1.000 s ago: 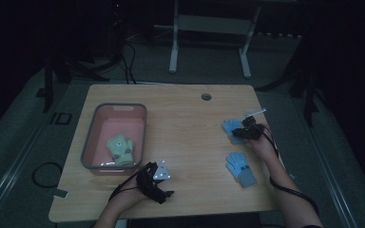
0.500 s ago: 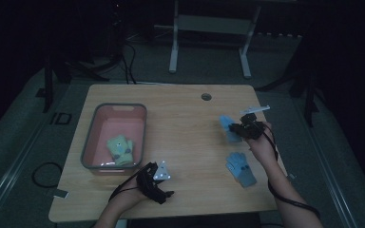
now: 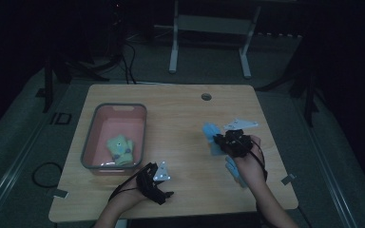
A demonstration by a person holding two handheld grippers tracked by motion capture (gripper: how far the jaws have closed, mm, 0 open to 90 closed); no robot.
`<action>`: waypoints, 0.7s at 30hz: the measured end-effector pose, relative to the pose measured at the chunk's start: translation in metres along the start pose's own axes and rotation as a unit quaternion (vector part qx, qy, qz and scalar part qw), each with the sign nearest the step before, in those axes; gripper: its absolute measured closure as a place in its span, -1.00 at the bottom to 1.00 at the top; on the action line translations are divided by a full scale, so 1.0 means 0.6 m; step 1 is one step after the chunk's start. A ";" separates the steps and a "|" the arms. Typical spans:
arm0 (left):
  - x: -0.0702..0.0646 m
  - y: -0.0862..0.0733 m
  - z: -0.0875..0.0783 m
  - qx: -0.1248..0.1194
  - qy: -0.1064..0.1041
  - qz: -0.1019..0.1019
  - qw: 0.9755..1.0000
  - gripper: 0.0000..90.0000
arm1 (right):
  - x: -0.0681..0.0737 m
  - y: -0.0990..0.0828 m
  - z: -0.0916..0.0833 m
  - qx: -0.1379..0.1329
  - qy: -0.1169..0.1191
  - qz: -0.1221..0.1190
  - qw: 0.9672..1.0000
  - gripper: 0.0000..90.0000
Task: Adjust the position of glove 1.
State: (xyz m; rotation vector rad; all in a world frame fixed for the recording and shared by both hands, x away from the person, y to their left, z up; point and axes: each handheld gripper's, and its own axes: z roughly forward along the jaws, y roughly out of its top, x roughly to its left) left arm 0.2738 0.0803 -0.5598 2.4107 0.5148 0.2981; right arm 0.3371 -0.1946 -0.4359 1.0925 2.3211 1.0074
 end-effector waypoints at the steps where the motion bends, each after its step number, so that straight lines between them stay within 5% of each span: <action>1: 0.000 0.000 0.000 0.000 0.001 0.001 1.000 -0.68 | 0.010 -0.003 0.000 0.000 -0.002 -0.002 1.000 0.85; 3: 0.000 0.000 0.000 0.001 0.002 0.004 1.000 -0.68 | 0.032 -0.014 0.006 0.004 -0.003 0.003 1.000 0.85; 9: 0.000 0.001 0.000 -0.001 0.001 0.006 1.000 -0.68 | 0.052 -0.048 0.035 0.028 -0.025 0.010 0.999 0.84; 16: 0.000 0.000 0.000 -0.001 -0.001 0.009 1.000 -0.68 | 0.059 -0.096 0.081 0.062 -0.023 0.047 0.997 0.83; 21: 0.001 -0.001 -0.001 -0.003 -0.002 0.009 1.000 -0.68 | 0.060 -0.117 0.104 0.083 -0.017 0.046 0.995 0.69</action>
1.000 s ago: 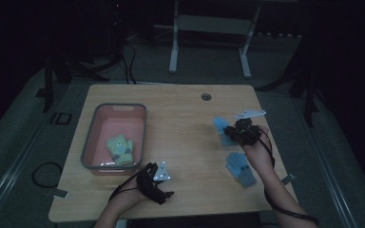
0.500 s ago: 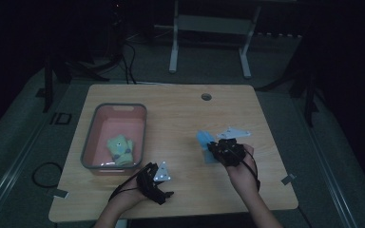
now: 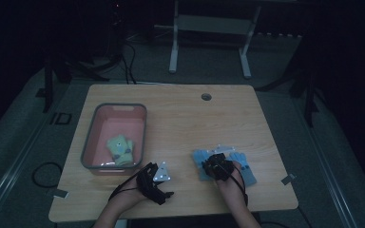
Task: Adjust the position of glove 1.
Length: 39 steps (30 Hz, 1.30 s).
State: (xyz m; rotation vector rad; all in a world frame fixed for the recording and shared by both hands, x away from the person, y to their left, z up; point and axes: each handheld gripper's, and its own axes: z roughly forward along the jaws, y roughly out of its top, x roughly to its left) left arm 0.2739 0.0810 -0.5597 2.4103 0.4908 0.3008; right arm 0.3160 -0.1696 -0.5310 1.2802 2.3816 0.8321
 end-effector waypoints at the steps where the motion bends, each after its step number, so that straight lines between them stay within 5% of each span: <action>1: 0.000 0.000 0.000 0.000 0.000 0.000 1.000 -0.68 | -0.001 -0.003 0.006 0.006 0.002 0.000 1.000 0.61; 9: -0.001 -0.001 0.001 -0.001 -0.002 -0.001 1.000 -0.68 | -0.001 -0.007 0.015 0.012 0.016 -0.006 1.000 0.36; 15: -0.001 -0.002 0.000 -0.002 -0.003 0.001 1.000 -0.68 | -0.009 0.003 -0.014 -0.006 0.029 -0.048 0.998 0.34; 18: -0.001 -0.001 0.001 0.000 -0.003 0.002 1.000 -0.68 | -0.023 0.000 -0.032 -0.017 0.054 -0.064 0.996 0.35; 22: -0.002 -0.001 0.001 -0.001 -0.004 0.003 1.000 -0.68 | -0.050 -0.007 -0.053 -0.028 0.081 -0.089 0.992 0.38; 29: -0.002 -0.001 0.001 -0.001 -0.005 0.002 1.000 -0.68 | -0.124 -0.015 -0.088 -0.045 0.083 -0.110 0.989 0.43; 39: -0.001 -0.001 0.002 0.001 -0.006 0.002 1.000 -0.68 | -0.206 -0.058 -0.102 -0.014 0.075 -0.151 0.986 0.40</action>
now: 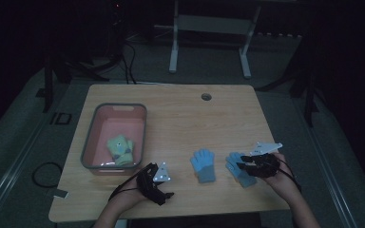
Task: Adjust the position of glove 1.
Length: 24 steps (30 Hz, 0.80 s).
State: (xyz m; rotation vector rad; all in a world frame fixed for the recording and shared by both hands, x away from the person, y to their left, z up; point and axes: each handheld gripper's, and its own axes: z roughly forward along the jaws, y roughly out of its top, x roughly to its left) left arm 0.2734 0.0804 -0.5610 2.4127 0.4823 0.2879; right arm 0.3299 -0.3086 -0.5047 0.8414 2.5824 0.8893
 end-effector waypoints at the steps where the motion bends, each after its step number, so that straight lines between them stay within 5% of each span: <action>1: 0.000 0.000 0.000 0.000 0.000 0.000 1.000 -0.68 | -0.003 -0.006 0.002 0.008 0.003 0.000 1.000 0.38; 6: 0.000 0.000 0.001 0.000 -0.001 0.000 1.000 -0.68 | -0.018 -0.032 0.020 0.015 0.019 0.013 1.000 0.37; 9: 0.000 0.000 0.001 0.000 -0.001 0.000 1.000 -0.68 | -0.021 -0.042 0.036 0.032 0.014 0.016 0.999 0.33; 15: -0.001 0.000 0.001 0.000 -0.002 0.000 1.000 -0.68 | -0.019 -0.046 0.040 0.026 0.011 0.018 0.999 0.39; 18: -0.002 0.000 0.001 -0.002 -0.001 -0.001 1.000 -0.68 | -0.018 -0.047 0.040 0.025 0.011 0.027 0.999 0.71; 24: -0.002 0.001 0.002 -0.002 -0.001 -0.001 1.000 -0.68 | -0.004 -0.039 0.039 0.032 -0.016 0.068 0.997 0.89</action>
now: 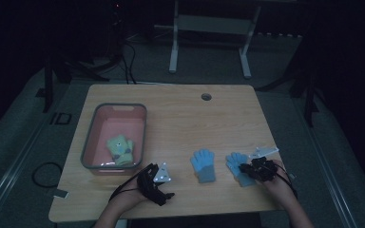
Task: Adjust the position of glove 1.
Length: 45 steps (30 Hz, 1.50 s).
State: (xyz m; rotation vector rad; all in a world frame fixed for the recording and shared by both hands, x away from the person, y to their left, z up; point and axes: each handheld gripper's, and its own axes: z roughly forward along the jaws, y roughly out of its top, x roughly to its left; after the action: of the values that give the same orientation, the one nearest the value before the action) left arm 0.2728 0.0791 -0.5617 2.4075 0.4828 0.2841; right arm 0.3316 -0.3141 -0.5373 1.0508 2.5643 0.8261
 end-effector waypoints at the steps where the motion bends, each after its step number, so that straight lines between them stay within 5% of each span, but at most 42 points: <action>1: 0.000 0.000 0.000 0.000 0.002 0.000 1.000 -0.68 | 0.002 0.002 -0.003 -0.005 -0.007 0.012 1.000 0.89; 7: 0.000 -0.001 -0.001 0.001 0.000 0.001 1.000 -0.68 | 0.014 0.033 -0.046 -0.047 -0.053 0.079 0.994 0.89; 15: -0.001 0.000 -0.001 0.002 0.000 0.004 1.000 -0.68 | 0.040 0.051 -0.062 -0.048 -0.115 0.107 0.986 0.89; 21: -0.001 0.000 -0.001 0.001 0.000 0.005 1.000 -0.68 | 0.043 0.041 -0.043 -0.040 -0.106 0.132 0.985 0.89; 34: -0.002 0.000 0.000 0.001 -0.003 0.006 1.000 -0.68 | 0.021 0.023 0.018 -0.002 -0.083 0.129 0.988 0.67; 38: -0.002 0.000 -0.001 0.001 -0.005 0.006 1.000 -0.68 | 0.015 0.024 0.011 -0.004 -0.069 0.112 0.991 0.57; 42: -0.002 0.000 0.000 0.001 -0.006 0.006 1.000 -0.68 | 0.003 0.024 -0.003 -0.018 -0.032 0.075 0.996 0.50; 45: -0.002 0.001 0.000 0.001 -0.005 0.007 1.000 -0.68 | -0.005 0.023 -0.008 -0.023 -0.011 0.067 0.997 0.44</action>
State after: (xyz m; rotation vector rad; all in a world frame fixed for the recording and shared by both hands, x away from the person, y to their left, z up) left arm 0.2716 0.0784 -0.5615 2.4142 0.4618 0.2777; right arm 0.3393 -0.3100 -0.5251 1.2213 2.4650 0.8965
